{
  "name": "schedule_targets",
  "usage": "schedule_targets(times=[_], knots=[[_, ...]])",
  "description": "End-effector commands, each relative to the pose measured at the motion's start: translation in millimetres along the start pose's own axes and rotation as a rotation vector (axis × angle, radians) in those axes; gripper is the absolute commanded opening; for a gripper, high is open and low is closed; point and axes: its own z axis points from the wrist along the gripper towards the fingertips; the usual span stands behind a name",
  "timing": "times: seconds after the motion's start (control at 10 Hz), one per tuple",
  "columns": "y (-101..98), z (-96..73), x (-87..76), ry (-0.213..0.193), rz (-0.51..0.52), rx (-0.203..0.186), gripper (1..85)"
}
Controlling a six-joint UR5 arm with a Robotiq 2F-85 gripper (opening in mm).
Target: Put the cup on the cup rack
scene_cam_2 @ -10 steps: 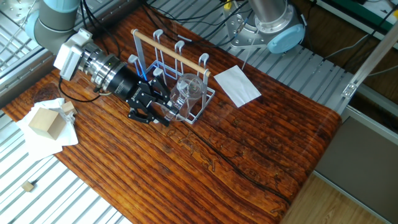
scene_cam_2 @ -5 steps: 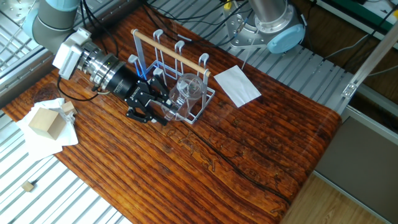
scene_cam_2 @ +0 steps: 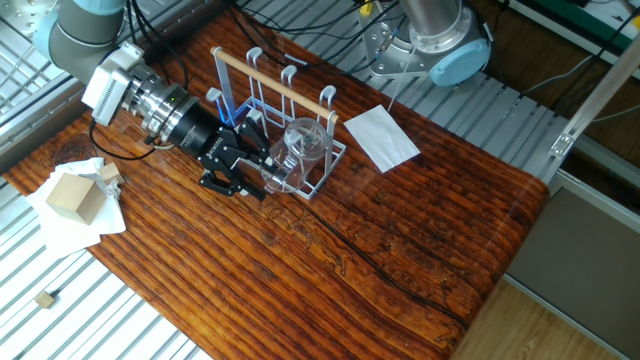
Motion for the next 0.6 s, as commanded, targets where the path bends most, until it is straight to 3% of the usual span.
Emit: schedule_targets(times=[0.0, 0.5], knots=[[4.7, -11.7, -3.1, -0.001, 0.005, -0.001, 50.0], [11.5, -27.5, -0.2, 0.011, 0.005, -0.011, 52.3]])
